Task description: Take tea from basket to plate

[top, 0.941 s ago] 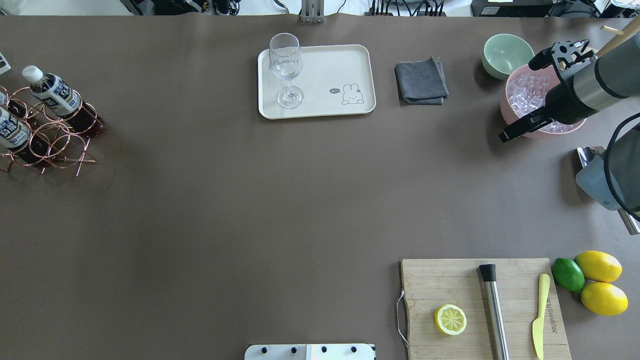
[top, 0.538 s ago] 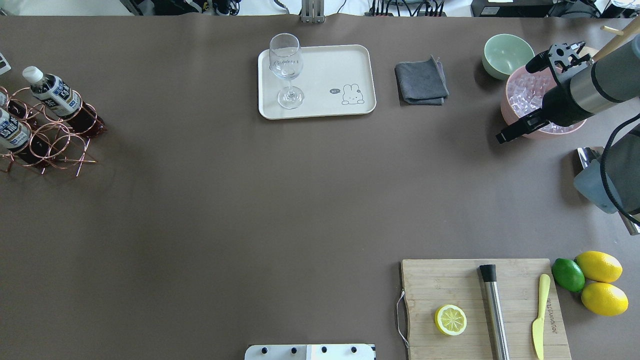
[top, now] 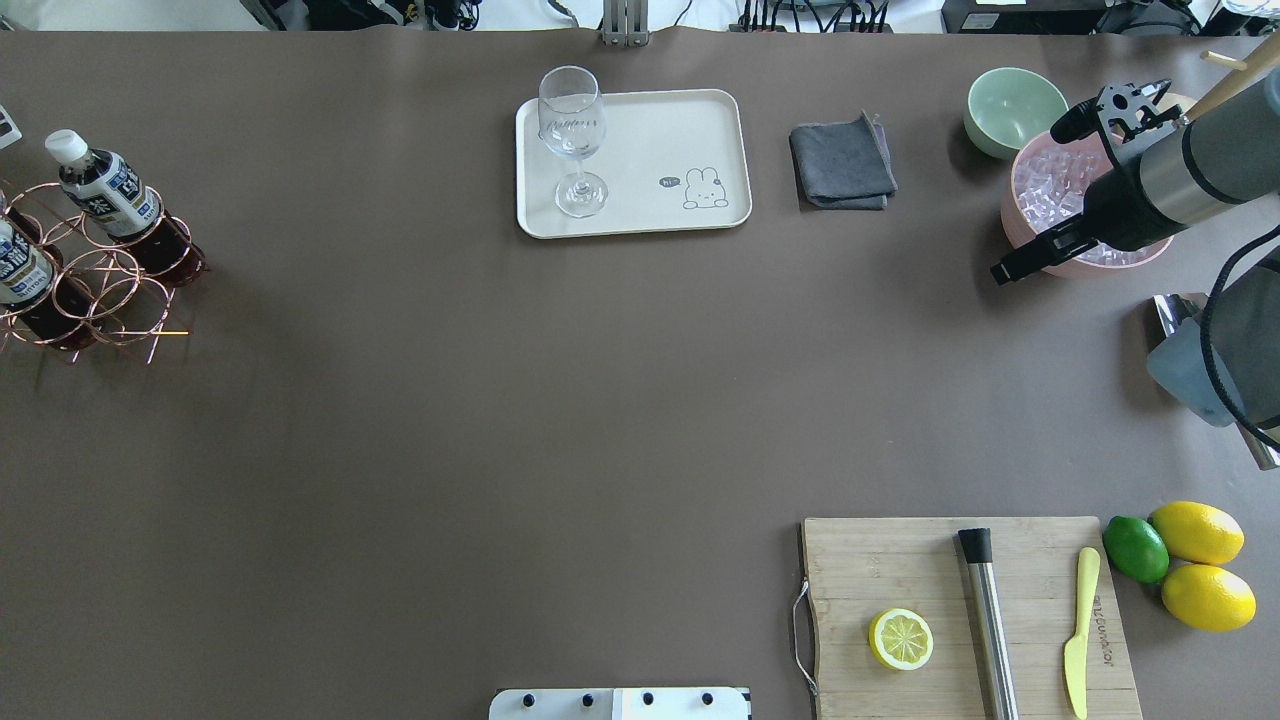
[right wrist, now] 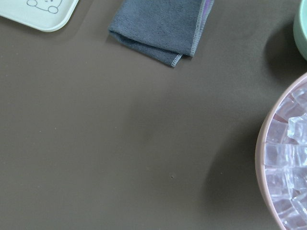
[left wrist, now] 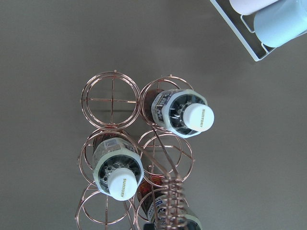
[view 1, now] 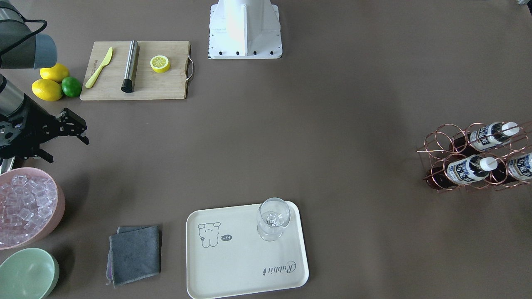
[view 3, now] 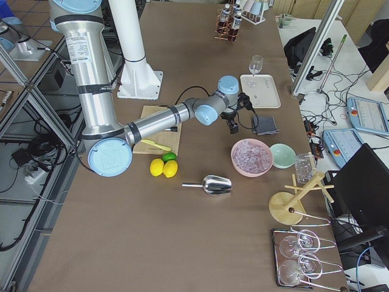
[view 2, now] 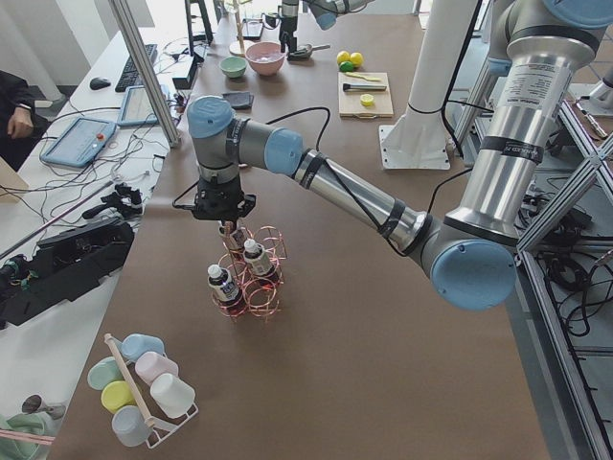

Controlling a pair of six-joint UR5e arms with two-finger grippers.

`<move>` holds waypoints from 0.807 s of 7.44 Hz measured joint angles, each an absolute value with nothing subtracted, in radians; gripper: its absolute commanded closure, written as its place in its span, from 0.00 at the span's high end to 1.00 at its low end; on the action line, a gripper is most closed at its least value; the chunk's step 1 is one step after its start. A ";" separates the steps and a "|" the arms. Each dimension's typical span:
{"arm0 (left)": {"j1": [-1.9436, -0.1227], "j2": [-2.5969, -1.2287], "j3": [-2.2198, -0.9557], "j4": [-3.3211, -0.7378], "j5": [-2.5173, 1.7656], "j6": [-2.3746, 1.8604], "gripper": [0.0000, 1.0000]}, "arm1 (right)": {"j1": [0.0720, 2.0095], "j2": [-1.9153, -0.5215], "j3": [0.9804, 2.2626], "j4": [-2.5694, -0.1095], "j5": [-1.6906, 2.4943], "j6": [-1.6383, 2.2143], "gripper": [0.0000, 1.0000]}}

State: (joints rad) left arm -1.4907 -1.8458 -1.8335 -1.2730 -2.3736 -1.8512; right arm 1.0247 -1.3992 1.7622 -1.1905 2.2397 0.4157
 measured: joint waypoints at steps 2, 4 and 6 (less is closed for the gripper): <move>-1.493 -1.854 -2.017 -1.104 -2.372 -1.908 0.00 | 1.026 -1.403 1.764 -1.189 2.240 0.413 1.00; -1.471 -1.898 -2.147 -1.033 -2.373 -2.069 0.00 | 1.027 -1.404 1.764 -1.187 2.239 0.412 1.00; -1.341 -1.943 -2.279 -1.022 -2.369 -2.288 0.00 | 1.014 -1.398 1.771 -1.184 2.228 0.412 1.00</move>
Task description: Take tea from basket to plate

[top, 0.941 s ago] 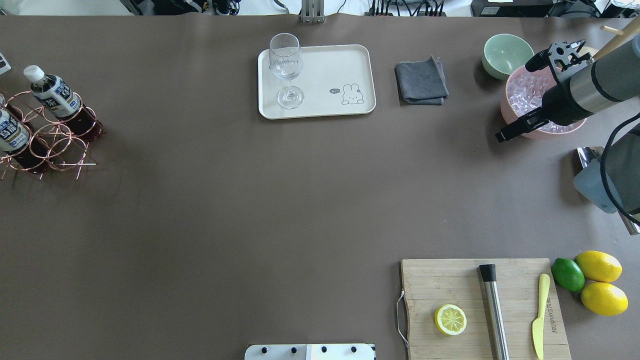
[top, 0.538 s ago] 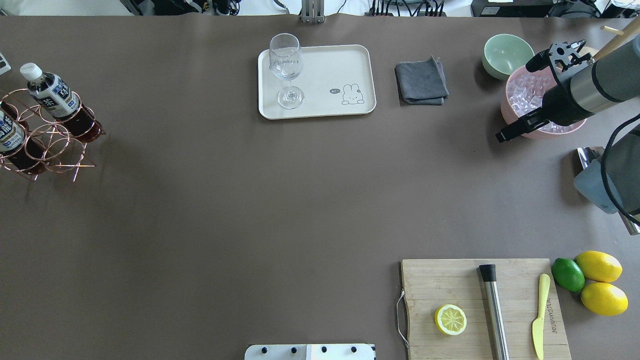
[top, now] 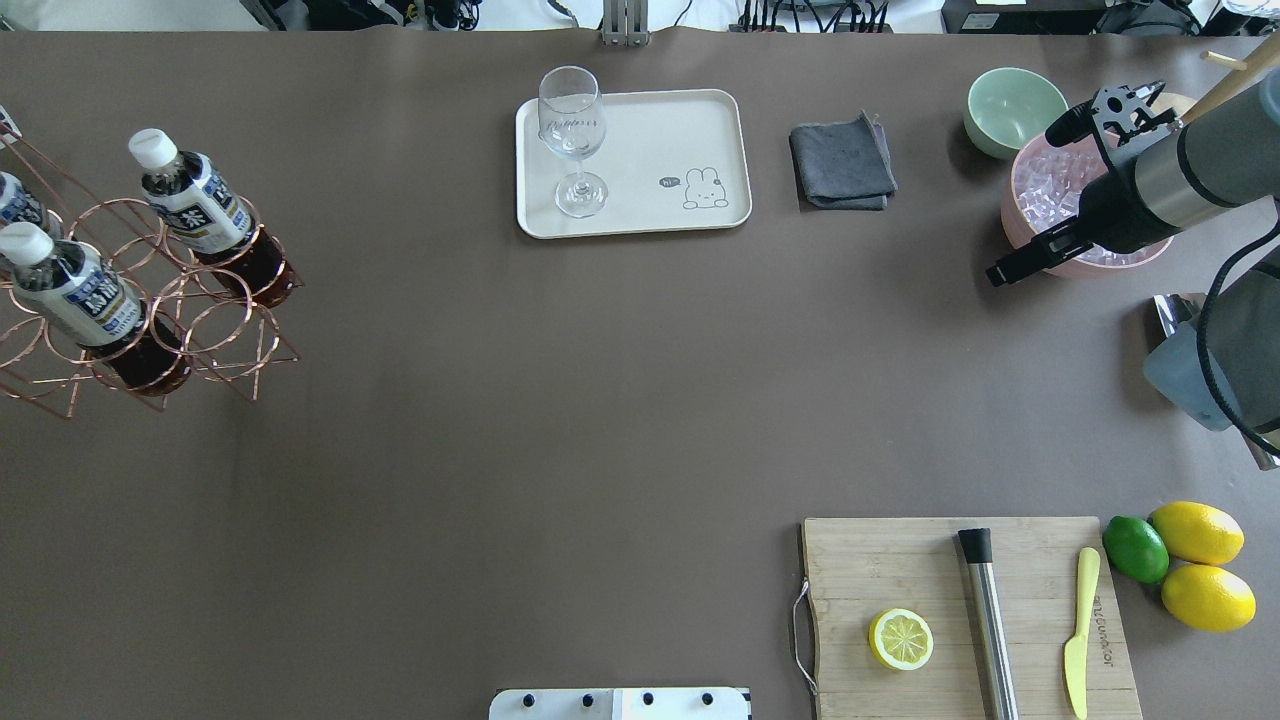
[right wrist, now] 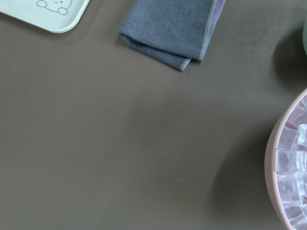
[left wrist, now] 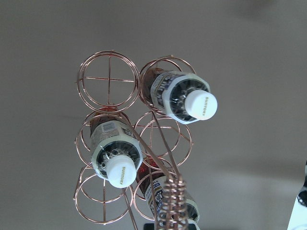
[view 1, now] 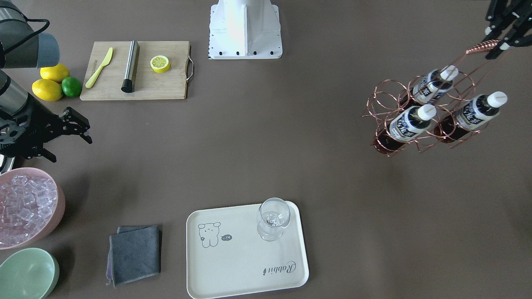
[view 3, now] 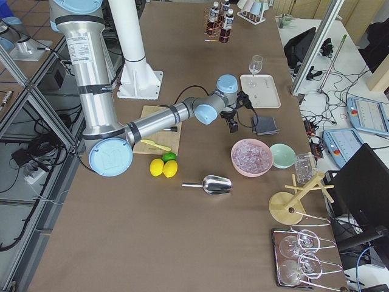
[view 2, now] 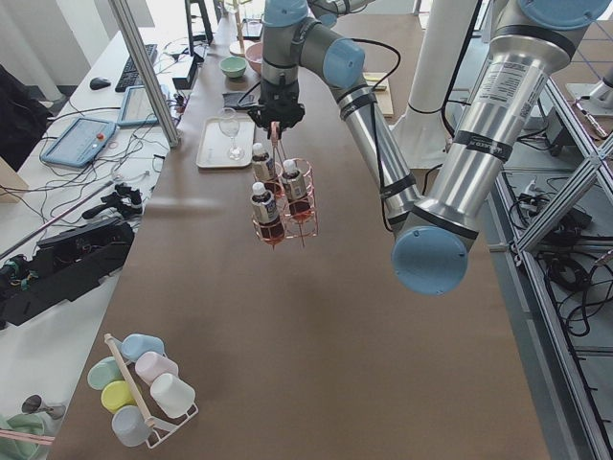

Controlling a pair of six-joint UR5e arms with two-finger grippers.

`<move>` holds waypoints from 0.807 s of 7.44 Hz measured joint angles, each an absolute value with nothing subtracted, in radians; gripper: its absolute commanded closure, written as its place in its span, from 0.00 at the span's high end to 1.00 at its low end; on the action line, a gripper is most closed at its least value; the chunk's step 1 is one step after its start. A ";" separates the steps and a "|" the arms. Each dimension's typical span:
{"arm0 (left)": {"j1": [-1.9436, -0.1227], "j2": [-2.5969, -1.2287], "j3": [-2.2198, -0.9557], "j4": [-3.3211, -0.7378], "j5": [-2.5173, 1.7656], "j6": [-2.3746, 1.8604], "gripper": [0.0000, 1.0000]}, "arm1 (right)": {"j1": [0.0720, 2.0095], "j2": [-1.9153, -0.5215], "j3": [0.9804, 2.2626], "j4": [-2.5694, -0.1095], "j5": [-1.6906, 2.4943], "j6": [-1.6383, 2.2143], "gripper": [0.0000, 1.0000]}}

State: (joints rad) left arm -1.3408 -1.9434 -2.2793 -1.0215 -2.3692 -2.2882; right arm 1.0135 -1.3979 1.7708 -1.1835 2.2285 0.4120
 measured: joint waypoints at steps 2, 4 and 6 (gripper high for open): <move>-1.216 -2.027 -2.353 -1.020 -2.367 -2.496 0.00 | 1.007 -1.403 1.817 -1.183 2.223 0.411 1.00; -1.100 -2.103 -2.380 -1.020 -2.368 -2.650 0.00 | 1.008 -1.430 1.878 -1.183 2.219 0.409 1.00; -1.007 -2.173 -2.365 -1.020 -2.362 -2.772 0.00 | 1.010 -1.437 1.904 -1.165 2.200 0.409 1.00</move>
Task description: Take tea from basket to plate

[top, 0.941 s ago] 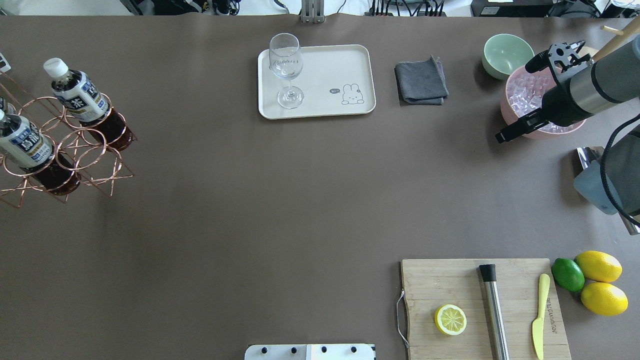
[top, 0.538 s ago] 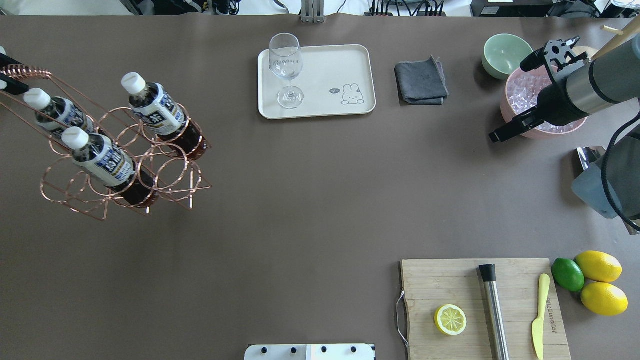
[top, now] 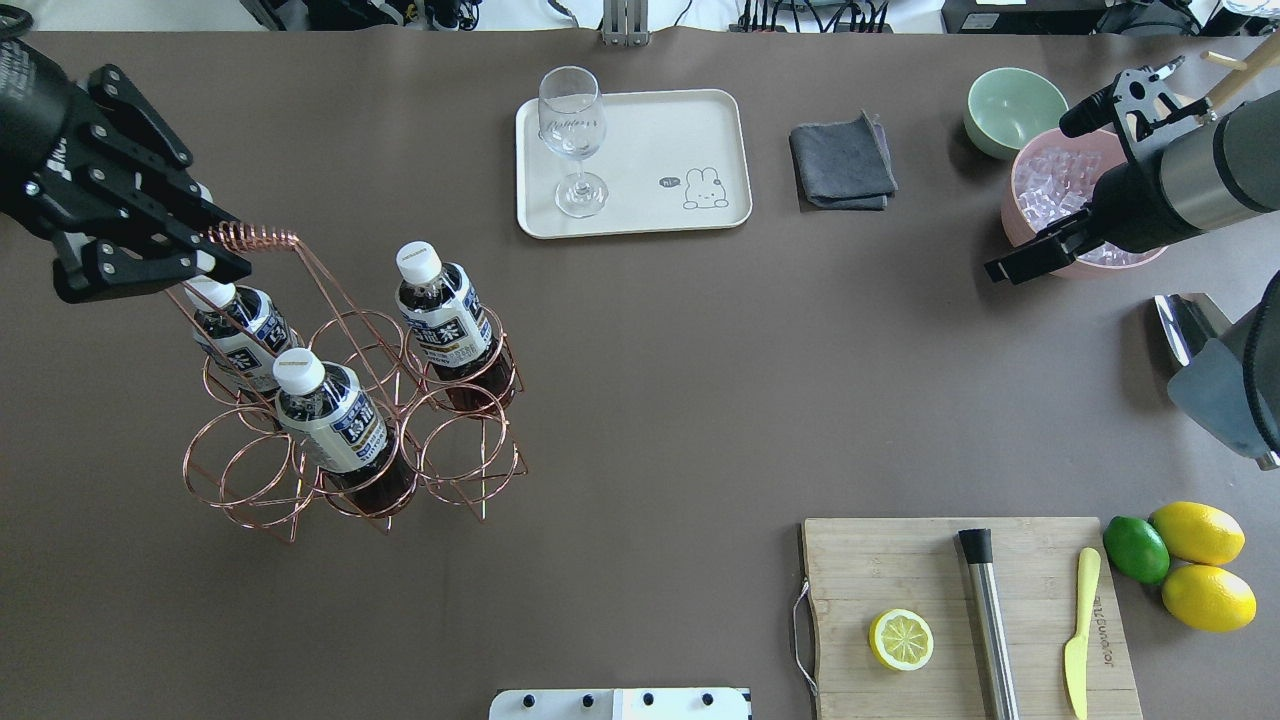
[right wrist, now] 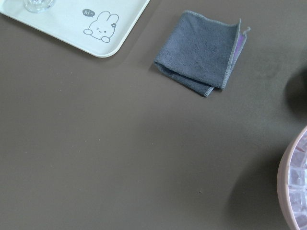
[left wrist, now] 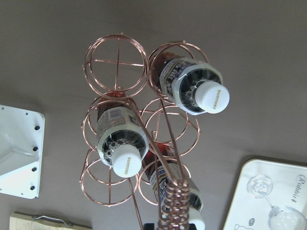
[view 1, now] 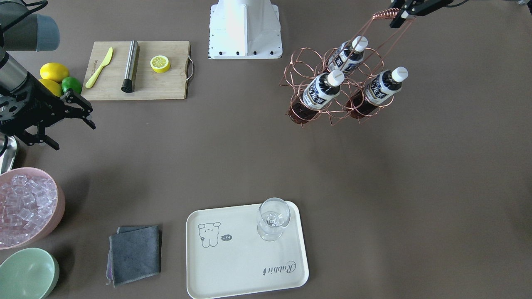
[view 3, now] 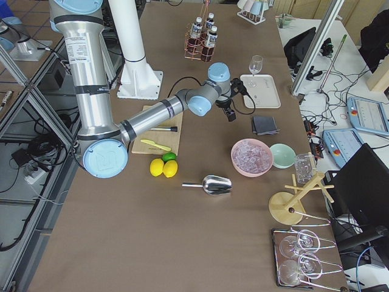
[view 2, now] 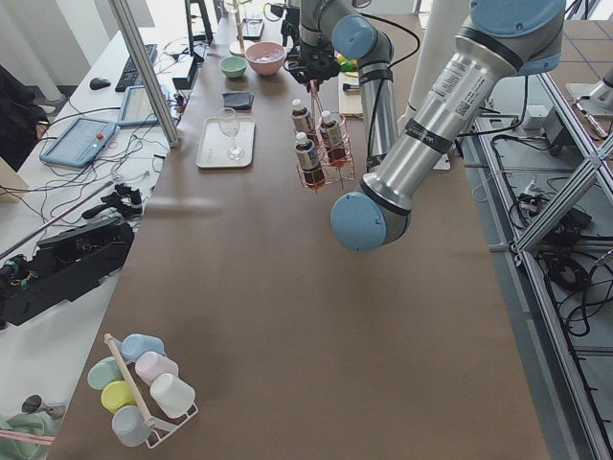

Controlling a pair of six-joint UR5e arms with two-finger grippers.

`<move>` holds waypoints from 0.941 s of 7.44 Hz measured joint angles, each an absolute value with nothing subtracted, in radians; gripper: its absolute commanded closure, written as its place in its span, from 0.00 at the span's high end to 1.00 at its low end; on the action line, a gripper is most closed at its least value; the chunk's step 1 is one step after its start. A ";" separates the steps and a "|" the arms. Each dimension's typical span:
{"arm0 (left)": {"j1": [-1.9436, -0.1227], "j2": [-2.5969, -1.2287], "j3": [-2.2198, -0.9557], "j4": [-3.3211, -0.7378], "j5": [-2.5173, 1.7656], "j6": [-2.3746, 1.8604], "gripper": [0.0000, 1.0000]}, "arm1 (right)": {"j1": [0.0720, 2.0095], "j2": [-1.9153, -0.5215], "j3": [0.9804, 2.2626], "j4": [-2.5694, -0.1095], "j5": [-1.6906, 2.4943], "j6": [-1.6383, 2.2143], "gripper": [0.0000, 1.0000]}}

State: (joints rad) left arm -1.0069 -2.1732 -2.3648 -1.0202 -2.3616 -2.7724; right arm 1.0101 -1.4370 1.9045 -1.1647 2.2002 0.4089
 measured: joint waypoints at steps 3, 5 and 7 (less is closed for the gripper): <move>-0.940 -2.243 -2.344 -1.025 -2.310 -2.895 0.00 | 1.011 -1.479 1.898 -1.065 2.180 0.410 1.00; -0.934 -2.304 -2.287 -1.029 -2.310 -2.882 0.00 | 1.010 -1.479 1.887 -1.050 2.174 0.410 1.00; -0.931 -2.375 -2.202 -1.035 -2.326 -2.873 0.00 | 1.007 -1.478 1.878 -1.048 2.169 0.410 1.00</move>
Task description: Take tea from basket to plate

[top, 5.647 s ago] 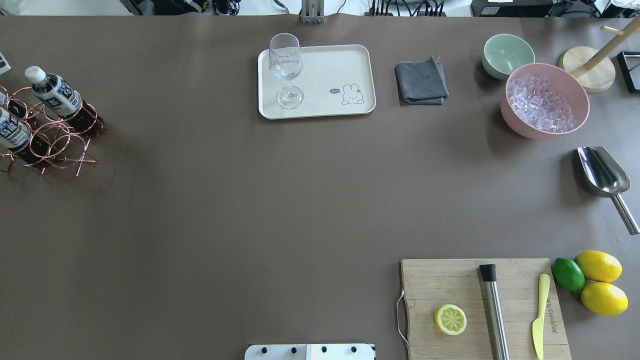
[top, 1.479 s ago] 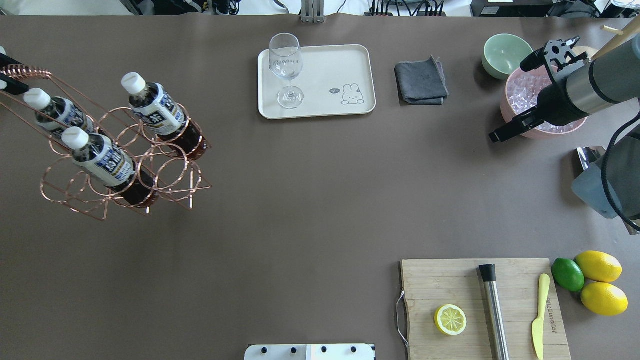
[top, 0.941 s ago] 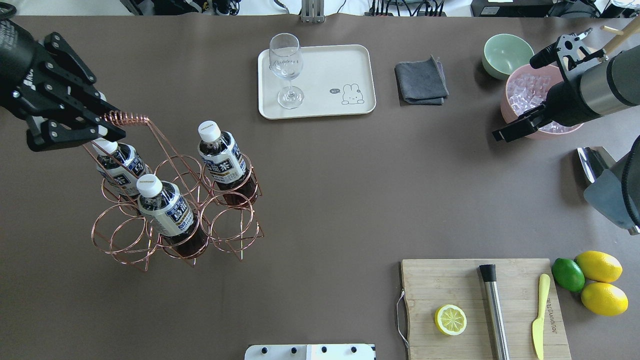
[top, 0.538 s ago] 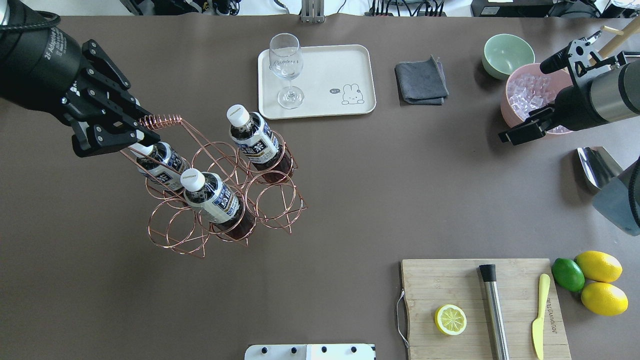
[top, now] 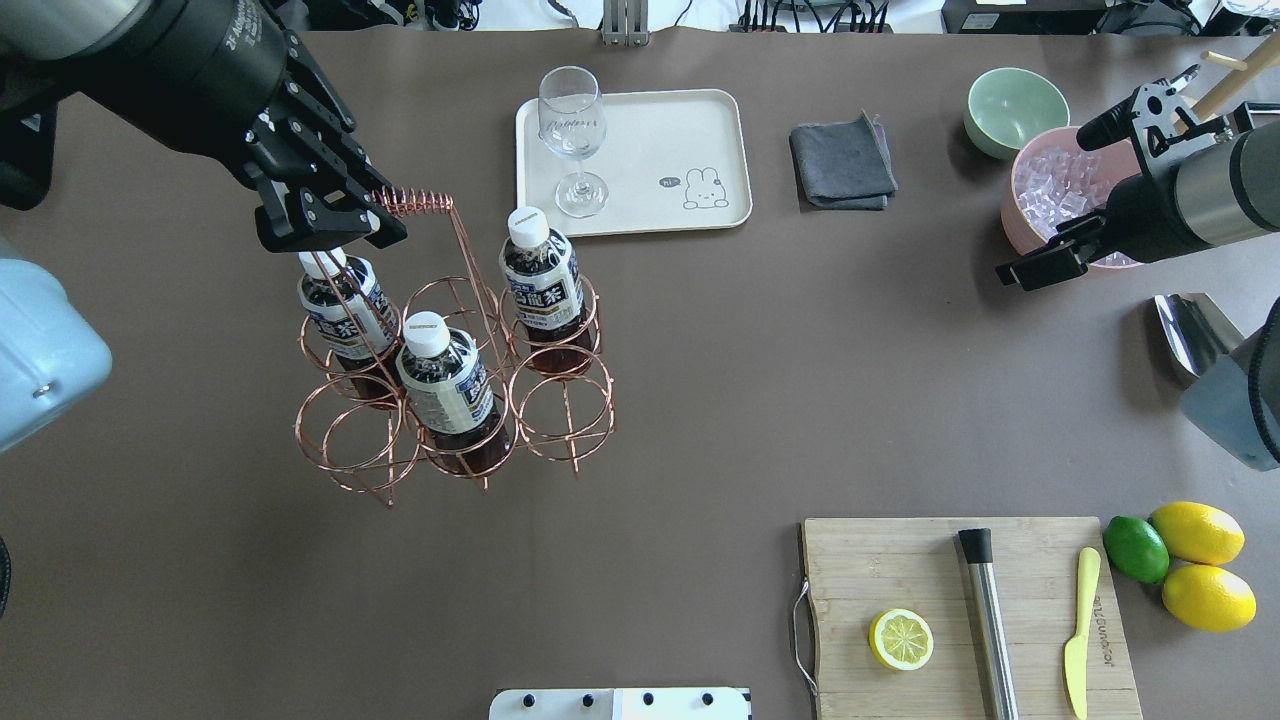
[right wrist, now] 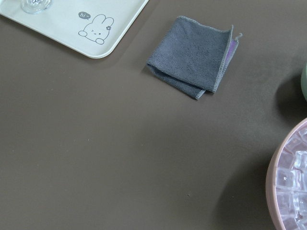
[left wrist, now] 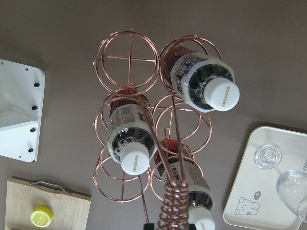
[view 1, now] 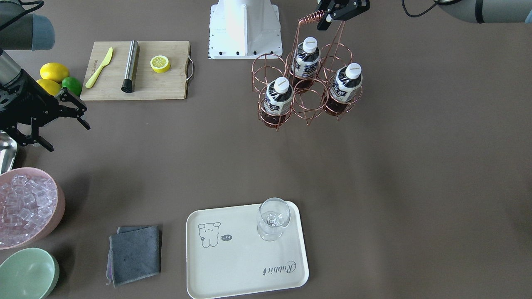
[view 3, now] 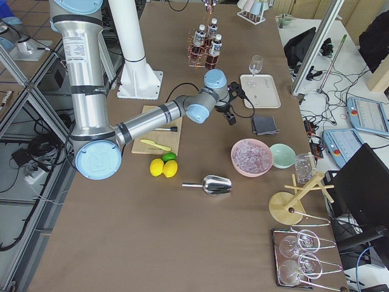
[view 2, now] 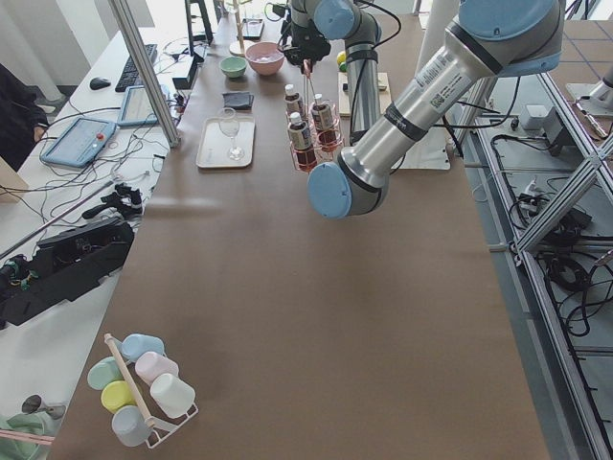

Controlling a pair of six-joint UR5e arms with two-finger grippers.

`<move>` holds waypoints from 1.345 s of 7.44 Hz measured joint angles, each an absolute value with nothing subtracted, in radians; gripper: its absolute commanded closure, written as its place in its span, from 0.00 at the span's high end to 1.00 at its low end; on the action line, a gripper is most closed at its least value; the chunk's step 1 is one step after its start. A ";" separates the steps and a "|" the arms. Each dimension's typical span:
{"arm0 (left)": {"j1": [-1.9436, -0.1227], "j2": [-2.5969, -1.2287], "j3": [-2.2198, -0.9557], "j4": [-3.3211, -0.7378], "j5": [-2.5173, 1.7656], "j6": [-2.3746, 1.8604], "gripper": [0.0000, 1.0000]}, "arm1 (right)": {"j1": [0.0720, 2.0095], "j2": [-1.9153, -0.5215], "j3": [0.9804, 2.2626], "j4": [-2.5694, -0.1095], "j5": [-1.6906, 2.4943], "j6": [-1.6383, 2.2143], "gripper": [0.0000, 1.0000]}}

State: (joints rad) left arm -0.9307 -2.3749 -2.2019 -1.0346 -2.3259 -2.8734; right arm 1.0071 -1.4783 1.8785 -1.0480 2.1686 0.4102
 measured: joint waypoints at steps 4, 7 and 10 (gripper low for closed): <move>-0.911 -2.383 -2.099 -1.140 -2.326 -2.847 0.00 | 1.004 -1.481 1.876 -1.048 2.168 0.410 1.00; -0.835 -2.391 -2.045 -1.213 -2.299 -2.830 0.00 | 0.998 -1.482 1.871 -1.047 2.168 0.411 1.00; -0.812 -2.414 -2.028 -1.218 -2.293 -2.841 0.00 | 0.996 -1.495 1.870 -1.024 2.168 0.412 1.00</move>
